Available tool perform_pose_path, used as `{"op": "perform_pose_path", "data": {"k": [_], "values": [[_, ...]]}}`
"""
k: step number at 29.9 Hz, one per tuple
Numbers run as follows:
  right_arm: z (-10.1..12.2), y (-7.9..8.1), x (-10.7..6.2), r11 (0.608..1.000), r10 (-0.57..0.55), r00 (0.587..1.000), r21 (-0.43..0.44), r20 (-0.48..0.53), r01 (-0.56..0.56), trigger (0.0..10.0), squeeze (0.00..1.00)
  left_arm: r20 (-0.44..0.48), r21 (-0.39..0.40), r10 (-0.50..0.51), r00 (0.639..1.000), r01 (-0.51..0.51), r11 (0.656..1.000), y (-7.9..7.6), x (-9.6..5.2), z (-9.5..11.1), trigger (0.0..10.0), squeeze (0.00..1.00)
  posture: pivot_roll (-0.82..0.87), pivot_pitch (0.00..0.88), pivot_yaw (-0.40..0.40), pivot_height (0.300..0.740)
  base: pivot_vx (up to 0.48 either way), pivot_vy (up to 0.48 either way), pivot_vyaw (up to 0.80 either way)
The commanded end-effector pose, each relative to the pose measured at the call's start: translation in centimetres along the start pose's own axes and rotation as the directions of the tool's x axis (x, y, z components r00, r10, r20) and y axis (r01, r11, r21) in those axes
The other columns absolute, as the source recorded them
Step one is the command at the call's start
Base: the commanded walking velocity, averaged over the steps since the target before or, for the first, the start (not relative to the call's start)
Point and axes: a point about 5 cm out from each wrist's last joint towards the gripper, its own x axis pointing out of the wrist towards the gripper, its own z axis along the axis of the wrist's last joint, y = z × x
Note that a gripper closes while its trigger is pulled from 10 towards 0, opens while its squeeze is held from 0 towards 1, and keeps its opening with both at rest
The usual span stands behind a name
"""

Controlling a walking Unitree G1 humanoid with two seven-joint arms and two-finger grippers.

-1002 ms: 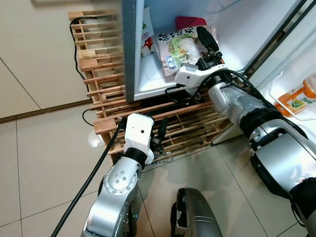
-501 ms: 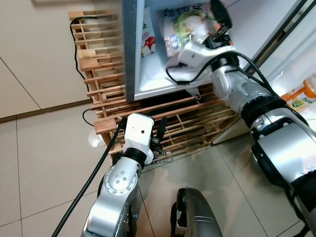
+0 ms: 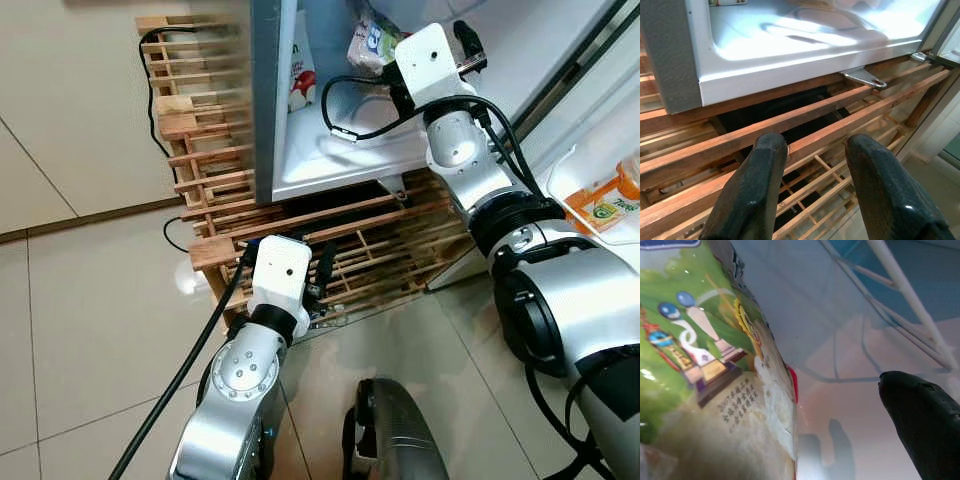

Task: Restocking fridge

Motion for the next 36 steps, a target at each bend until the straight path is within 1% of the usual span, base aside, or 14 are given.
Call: {"op": "perform_pose_path", "data": {"k": [1, 7, 16, 18, 21, 23, 26, 29, 30, 31, 32, 33, 35, 36], "values": [[0.3, -0.4, 0.2, 0.999, 0.009, 1.000, 0.050, 0.002, -0.009, 10.0, 1.00, -0.013, -0.010, -0.019, 1.000, 0.019, 1.000, -0.8, 0.1, -0.3, 10.0, 0.00, 0.08, 0.262, -0.158, 0.652, 0.000, 0.000, 0.00], [1.0, 0.3, 0.5, 0.969, 0.075, 0.997, 0.238, -0.008, -0.071, 10.0, 1.00, -0.015, -0.011, -0.019, 1.000, 0.018, 1.000, -0.9, 0.0, -0.4, 10.0, 0.00, 0.08, 0.262, -0.158, 0.652, 0.000, 0.000, 0.00], [2.0, 2.0, 0.3, 0.920, 0.198, 0.979, 0.335, 0.050, -0.203, 10.0, 1.00, -0.018, -0.008, -0.013, 1.000, 0.013, 1.000, -1.0, 0.1, -0.4, 10.0, 0.00, 0.08, 0.264, -0.162, 0.652, 0.000, 0.000, 0.00], [2.1, 2.1, 0.3, 0.904, 0.197, 0.979, 0.377, 0.051, -0.201, 10.0, 1.00, -0.019, -0.007, -0.012, 1.000, 0.012, 1.000, -1.0, 0.1, -0.4, 10.0, 0.00, 0.08, 0.267, -0.163, 0.652, 0.000, 0.000, 0.00], [2.1, 2.1, 0.4, 0.854, 0.188, 0.981, 0.487, 0.042, -0.184, 10.0, 1.00, -0.018, -0.004, -0.010, 1.000, 0.010, 1.000, -1.0, 0.2, -0.3, 10.0, 0.00, 0.08, 0.267, -0.164, 0.652, 0.000, 0.000, 0.00], [2.1, 2.0, 0.5, 0.806, 0.180, 0.983, 0.569, 0.033, -0.167, 10.0, 1.00, -0.018, -0.003, -0.009, 1.000, 0.009, 1.000, -1.0, 0.2, -0.3, 10.0, 0.00, 0.08, 0.268, -0.166, 0.652, 0.000, 0.000, 0.00], [1.9, 1.6, 0.6, 0.704, 0.156, 0.988, 0.700, 0.009, -0.118, 10.0, 1.00, -0.018, -0.001, -0.006, 1.000, 0.006, 1.000, -1.1, 0.2, -0.3, 10.0, 0.00, 0.09, 0.271, -0.168, 0.652, 0.000, 0.000, 0.00], [1.7, 1.4, 0.7, 0.605, 0.142, 0.990, 0.793, -0.016, -0.074, 10.0, 1.00, -0.019, 0.001, -0.001, 1.000, 0.001, 1.000, -1.1, 0.2, -0.3, 10.0, 0.00, 0.09, 0.272, -0.171, 0.652, 0.000, 0.000, 0.00], [1.7, 1.4, 0.7, 0.605, 0.142, 0.990, 0.793, -0.016, -0.074, 10.0, 1.00, -0.019, 0.001, -0.001, 1.000, 0.001, 1.000, -1.1, 0.2, -0.3, 10.0, 0.00, 0.09, 0.272, -0.171, 0.652, 0.000, 0.000, 0.00], [1.6, 1.4, 0.7, 0.531, 0.141, 0.989, 0.846, -0.032, -0.049, 10.0, 1.00, -0.020, 0.004, 0.003, 1.000, -0.003, 1.000, -1.2, 0.2, -0.3, 10.0, 0.00, 0.09, 0.271, -0.174, 0.652, 0.000, 0.000, 0.00], [1.6, 1.4, 0.7, 0.509, 0.142, 0.989, 0.860, -0.036, -0.042, 10.0, 1.00, -0.021, 0.005, 0.004, 1.000, -0.004, 1.000, -1.2, 0.1, -0.3, 10.0, 0.00, 0.09, 0.271, -0.174, 0.652, 0.000, 0.000, 0.00], [1.5, 1.4, 0.7, 0.460, 0.145, 0.989, 0.887, -0.042, -0.030, 10.0, 1.00, -0.022, 0.006, 0.006, 1.000, -0.006, 1.000, -1.2, 0.1, -0.4, 10.0, 0.00, 0.09, 0.268, -0.177, 0.652, 0.000, 0.000, 0.00], [1.5, 1.5, 0.8, 0.318, 0.151, 0.987, 0.948, -0.056, 0.005, 10.0, 1.00, -0.022, 0.009, 0.010, 1.000, -0.010, 1.000, -1.1, 0.1, -0.4, 10.0, 0.00, 0.09, 0.268, -0.177, 0.652, 0.000, 0.000, 0.00], [1.6, 1.5, 0.9, 0.265, 0.154, 0.986, 0.964, -0.059, 0.016, 10.0, 1.00, -0.022, 0.010, 0.011, 1.000, -0.011, 1.000, -1.1, 0.1, -0.4, 10.0, 0.00, 0.09, 0.261, -0.176, 0.652, 0.000, 0.000, 0.00]]}}
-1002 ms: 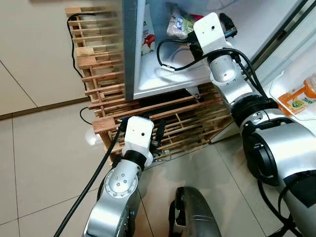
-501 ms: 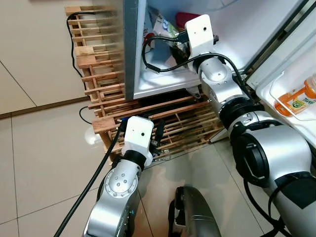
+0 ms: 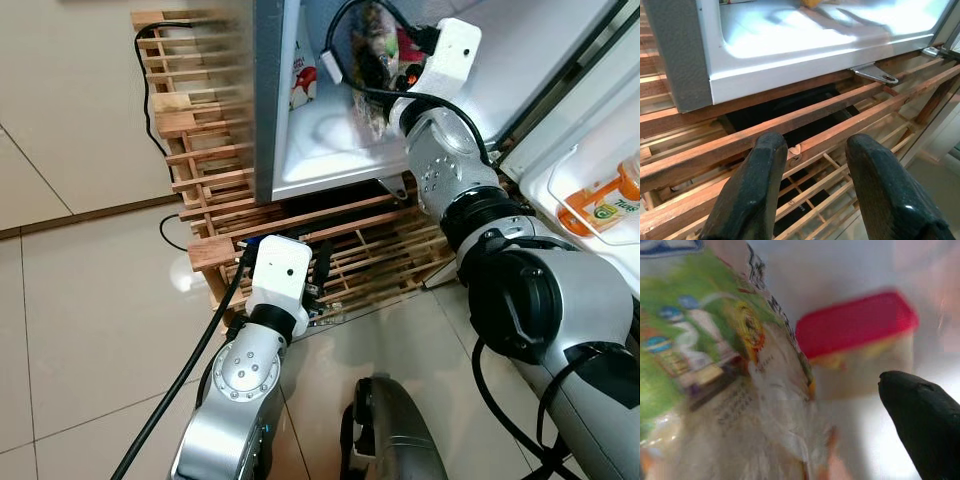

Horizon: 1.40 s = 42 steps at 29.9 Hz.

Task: Restocking fridge

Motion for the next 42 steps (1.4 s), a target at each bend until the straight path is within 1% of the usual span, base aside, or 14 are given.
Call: {"op": "perform_pose_path", "data": {"k": [1, 4, 5, 6, 10, 12, 15, 25, 29, 37, 38, 39, 41, 42], "values": [[1.3, 0.4, 0.3, 0.996, 0.010, 0.999, 0.088, 0.035, -0.013, 10.0, 1.00, -0.021, -0.024, -0.023, 1.000, 0.023, 0.999, -1.2, 0.0, -0.4, 10.0, 0.00, 0.09, 0.261, -0.176, 0.652, 0.000, 0.000, 0.00], [1.7, 1.2, 0.5, 0.991, 0.033, 0.999, 0.130, 0.032, -0.036, 10.0, 1.00, -0.021, -0.021, -0.018, 1.000, 0.018, 1.000, -1.2, 0.1, -0.4, 10.0, 0.00, 0.09, 0.253, -0.175, 0.652, 0.000, 0.000, 0.00], [1.8, 1.9, 0.6, 0.991, 0.061, 0.998, 0.114, 0.033, -0.065, 10.0, 0.00, -0.020, -0.019, -0.016, 1.000, 0.016, 1.000, -1.2, 0.1, -0.4, 10.0, 0.00, 0.09, 0.249, -0.175, 0.652, 0.000, 0.000, 0.00], [1.8, 2.9, 0.7, 0.992, 0.116, 0.993, 0.055, 0.031, -0.118, 10.0, 0.00, -0.018, -0.016, -0.013, 1.000, 0.013, 1.000, -1.2, 0.1, -0.3, 10.0, 0.00, 0.09, 0.244, -0.180, 0.652, 0.000, 0.000, 0.00], [1.7, 3.7, 0.7, 0.986, 0.153, 0.988, 0.057, 0.032, -0.155, 10.0, 0.00, -0.020, -0.014, -0.009, 1.000, 0.009, 1.000, -1.2, 0.1, -0.4, 10.0, 0.00, 0.09, 0.240, -0.182, 0.652, 0.000, 0.000, 0.00], [1.6, 3.8, 0.8, 0.965, 0.156, 0.987, 0.207, 0.041, -0.161, 10.0, 0.00, -0.022, -0.012, -0.006, 1.000, 0.005, 1.000, -1.2, 0.2, -0.5, 10.0, 0.00, 0.08, 0.238, -0.181, 0.652, 0.000, 0.000, 0.00], [1.3, 3.1, 0.7, 0.917, 0.115, 0.992, 0.378, 0.052, -0.126, 10.0, 0.00, -0.022, -0.011, -0.004, 1.000, 0.004, 1.000, -1.3, 0.4, -0.5, 10.0, 0.00, 0.07, 0.232, -0.184, 0.652, 0.000, 0.000, 0.00], [0.2, 0.1, 0.1, 0.902, 0.018, 0.999, 0.430, 0.037, -0.032, 10.0, 0.00, -0.018, 0.001, 0.012, 1.000, -0.012, 1.000, -1.1, 0.6, -0.5, 10.0, 0.00, 0.07, 0.229, -0.190, 0.652, 0.000, 0.000, 0.00], [0.3, -1.0, -0.2, 0.930, 0.011, 0.999, 0.366, 0.049, -0.029, 10.0, 0.00, -0.017, 0.003, 0.016, 1.000, -0.016, 1.000, -1.2, 0.6, -0.6, 10.0, 0.00, 0.06, 0.232, -0.192, 0.652, 0.000, 0.000, 0.00], [0.4, -0.5, -0.5, 0.977, 0.088, 0.990, 0.185, 0.109, -0.107, 10.0, 0.00, -0.011, 0.007, 0.021, 1.000, -0.021, 1.000, -1.0, 0.9, -0.6, 10.0, 0.00, 0.04, 0.219, -0.192, 0.652, 0.000, 0.000, 0.00], [0.6, 0.0, -1.0, 0.990, 0.141, 0.976, 0.003, 0.168, -0.143, 10.0, 0.00, -0.004, 0.014, 0.018, 1.000, -0.018, 1.000, -0.9, 1.3, -0.6, 10.0, 0.00, 0.03, 0.188, -0.176, 0.652, 0.000, 0.000, 0.00], [0.6, 0.0, -1.0, 0.990, 0.141, 0.976, 0.003, 0.168, -0.143, 10.0, 0.00, -0.004, 0.014, 0.018, 1.000, -0.018, 1.000, -0.9, 1.3, -0.6, 10.0, 0.00, 0.03, 0.188, -0.176, 0.652, 0.000, 0.000, 0.00], [0.8, 0.4, -1.5, 0.977, 0.190, 0.958, -0.139, 0.216, -0.162, 10.0, 0.00, 0.005, 0.026, 0.013, 1.000, -0.014, 1.000, -0.7, 1.8, -0.6, 10.0, 0.00, 0.02, 0.172, -0.171, 0.652, 0.000, 0.000, 0.00], [0.8, 0.4, -1.5, 0.977, 0.190, 0.958, -0.139, 0.216, -0.162, 10.0, 0.00, 0.005, 0.026, 0.013, 1.000, -0.014, 1.000, -0.7, 1.8, -0.6, 10.0, 0.00, 0.02, 0.172, -0.171, 0.652, 0.000, 0.000, 0.00]]}}
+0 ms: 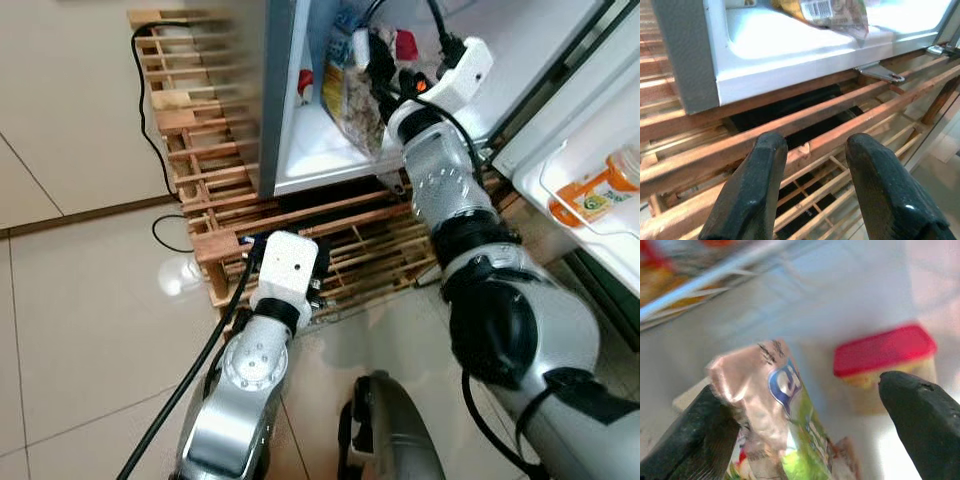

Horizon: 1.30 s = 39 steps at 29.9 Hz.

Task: Restocking fridge

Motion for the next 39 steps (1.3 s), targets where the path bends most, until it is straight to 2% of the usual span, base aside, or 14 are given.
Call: {"op": "perform_pose_path", "data": {"k": [1, 2, 3, 5, 6, 7, 8, 13, 17, 20, 24, 29, 33, 39], "values": [[1.6, 0.3, -0.2, 0.990, 0.041, 0.994, -0.137, 0.100, -0.027, 10.0, 0.00, 0.003, -0.015, -0.021, 1.000, 0.022, 1.000, -0.8, 0.3, 0.0, 10.0, 0.00, 0.03, 0.151, -0.157, 0.652, 0.000, 0.000, 0.00], [2.1, 0.7, -0.6, 0.980, 0.066, 0.988, -0.195, 0.139, -0.038, 10.0, 0.00, 0.010, -0.011, -0.022, 1.000, 0.022, 1.000, -0.7, 0.4, 0.1, 10.0, 0.00, 0.03, 0.151, -0.157, 0.652, 0.000, 0.000, 0.00], [2.1, 0.7, -0.6, 0.980, 0.066, 0.988, -0.195, 0.139, -0.038, 10.0, 0.00, 0.010, -0.011, -0.022, 1.000, 0.022, 1.000, -0.7, 0.4, 0.1, 10.0, 0.00, 0.03, 0.151, -0.157, 0.652, 0.000, 0.000, 0.00], [3.2, 2.1, -1.7, 0.922, 0.138, 0.957, -0.386, 0.257, -0.029, 10.0, 0.00, 0.023, 0.010, -0.033, 0.999, 0.033, 0.999, -0.2, 1.0, 0.2, 10.0, 0.00, 0.02, 0.086, -0.106, 0.652, 0.000, 0.000, 0.00], [3.2, 2.1, -1.7, 0.922, 0.138, 0.957, -0.386, 0.257, -0.029, 10.0, 0.00, 0.023, 0.010, -0.033, 0.999, 0.033, 0.999, -0.2, 1.0, 0.2, 10.0, 0.00, 0.02, 0.086, -0.106, 0.652, 0.000, 0.000, 0.00], [3.5, 3.1, -2.9, 0.866, 0.192, 0.925, -0.500, 0.328, -0.003, 10.0, 0.00, 0.034, 0.028, -0.051, 0.998, 0.050, 0.998, 0.1, 1.5, 0.4, 10.0, 0.00, 0.01, 0.058, -0.079, 0.652, 0.000, 0.000, 0.00], [3.4, 3.3, -3.3, 0.848, 0.204, 0.918, -0.529, 0.340, 0.008, 10.0, 0.00, 0.038, 0.033, -0.057, 0.998, 0.056, 0.998, 0.2, 1.8, 0.4, 10.0, 0.00, 0.01, 0.053, -0.074, 0.652, 0.000, 0.000, 0.00], [3.3, 3.0, -4.6, 0.833, 0.183, 0.910, -0.551, 0.372, 0.058, 10.0, 0.00, 0.051, 0.050, -0.080, 0.996, 0.077, 0.996, 0.4, 2.5, 0.5, 10.0, 0.00, 0.00, 0.023, -0.044, 0.652, 0.000, 0.000, 0.00], [3.6, 2.1, -7.1, 0.805, 0.121, 0.896, -0.571, 0.427, 0.163, 10.0, 0.00, 0.055, 0.052, -0.096, 0.994, 0.093, 0.994, 0.9, 3.6, 0.5, 10.0, 0.00, -0.02, 0.000, -0.006, 0.652, 0.000, 0.000, 0.00], [3.5, 2.0, -7.4, 0.801, 0.108, 0.896, -0.572, 0.430, 0.178, 10.0, 0.00, 0.056, 0.051, -0.098, 0.994, 0.095, 0.994, 0.9, 3.8, 0.5, 10.0, 0.00, -0.02, 0.000, -0.006, 0.652, 0.000, 0.000, 0.00], [2.5, 0.4, -10.0, 0.763, 0.031, 0.913, -0.600, 0.406, 0.241, 10.0, 0.00, 0.037, -0.007, -0.097, 0.995, 0.097, 0.995, 1.1, 4.1, 0.0, 10.0, 0.00, -0.04, 0.000, 0.011, 0.652, 0.000, 0.000, 0.00], [1.0, -0.9, -12.2, 0.756, -0.044, 0.942, -0.606, 0.332, 0.249, 10.0, 0.00, 0.017, -0.026, -0.089, 0.996, 0.089, 0.996, 1.8, 3.9, -0.5, 10.0, 0.00, -0.05, 0.000, 0.018, 0.652, 0.000, 0.000, 0.00], [-1.7, -3.5, -15.8, 0.734, -0.163, 0.969, -0.633, 0.187, 0.245, 10.0, 0.00, -0.013, -0.003, -0.116, 0.993, 0.116, 0.993, 3.5, 3.0, -1.7, 10.0, 0.00, -0.05, 0.000, 0.025, 0.652, 0.000, 0.000, 0.00], [-4.5, -5.7, -17.8, 0.721, -0.235, 0.972, -0.668, 0.016, 0.186, 10.0, 0.00, -0.029, -0.004, -0.114, 0.993, 0.114, 0.993, 4.1, 3.4, -2.1, 10.0, 0.00, -0.08, 0.000, 0.035, 0.652, 0.000, 0.000, 0.00]]}}
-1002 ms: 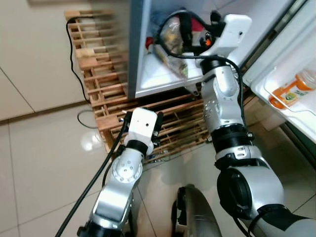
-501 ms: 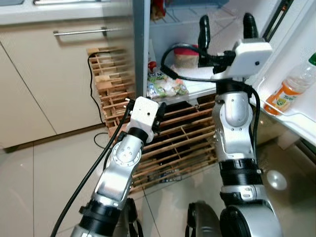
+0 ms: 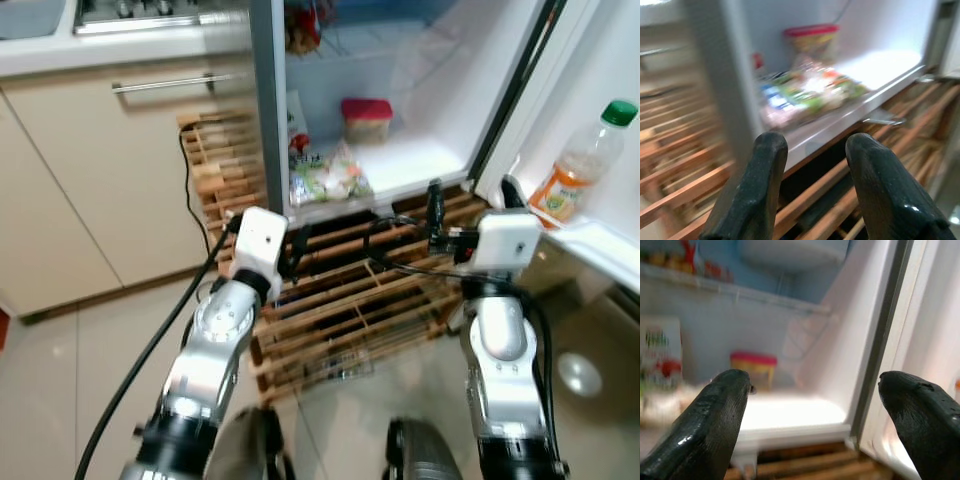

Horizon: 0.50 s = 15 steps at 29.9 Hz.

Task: Restocking fridge

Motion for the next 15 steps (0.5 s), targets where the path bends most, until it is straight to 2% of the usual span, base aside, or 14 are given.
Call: {"op": "perform_pose_path", "data": {"k": [1, 5, 6, 7, 9, 11, 12, 15], "values": [[-1.5, -0.3, -1.0, 1.000, 0.007, 0.996, -0.018, -0.089, -0.008, 10.0, 0.00, -0.021, -0.005, 0.014, 1.000, -0.014, 1.000, 0.9, -0.5, -0.7, 10.0, 0.00, -0.08, 0.000, 0.035, 0.652, 0.000, 0.000, 0.00], [-1.9, -0.7, -1.5, 1.000, 0.005, 0.994, -0.025, -0.113, -0.008, 10.0, 0.00, -0.044, -0.039, 0.045, 0.998, -0.047, 0.998, 1.6, -1.2, -1.4, 10.0, 0.00, -0.09, 0.000, 0.031, 0.652, 0.000, 0.000, 0.00], [-2.8, -1.0, -2.3, 1.000, 0.015, 0.986, -0.022, -0.169, -0.019, 10.0, 0.00, -0.093, -0.146, 0.107, 0.990, -0.120, 0.982, 2.3, -2.0, -2.5, 10.0, 0.00, -0.08, 0.000, 0.023, 0.652, 0.000, 0.000, 0.00], [-3.2, -1.0, -2.5, 0.999, 0.020, 0.983, -0.025, -0.185, -0.025, 10.0, 0.00, -0.104, -0.174, 0.122, 0.987, -0.138, 0.975, 2.3, -2.1, -2.7, 10.0, 0.00, -0.08, 0.000, 0.018, 0.652, 0.000, 0.000, 0.00], [-3.4, -0.9, -2.5, 0.999, 0.030, 0.981, -0.024, -0.192, -0.035, 10.0, 0.00, -0.093, -0.183, 0.116, 0.989, -0.131, 0.974, 1.9, -1.8, -2.5, 10.0, 0.00, -0.08, 0.000, 0.015, 0.652, 0.000, 0.000, 0.00], [-3.5, -0.8, -2.5, 0.999, 0.037, 0.981, -0.022, -0.192, -0.042, 10.0, 0.00, -0.080, -0.182, 0.108, 0.991, -0.121, 0.976, 1.6, -1.5, -2.4, 10.0, 0.00, -0.07, 0.000, 0.013, 0.652, 0.000, -0.424, 0.00], [-3.6, -0.4, -2.1, 0.998, 0.049, 0.979, -0.020, -0.196, -0.054, 10.0, 0.00, -0.057, -0.166, 0.099, 0.993, -0.108, 0.980, 1.0, -0.7, -1.9, 10.0, 0.00, -0.08, 0.000, 0.010, 0.652, 0.270, -0.394, 0.00], [-3.6, 0.2, -1.6, 0.998, 0.059, 0.980, -0.013, -0.191, -0.063, 10.0, 0.00, -0.034, -0.158, 0.090, 0.995, -0.094, 0.983, 0.6, 0.1, -1.3, 10.0, 0.00, -0.08, 0.000, 0.011, 0.652, 0.276, -0.391, 0.00]]}}
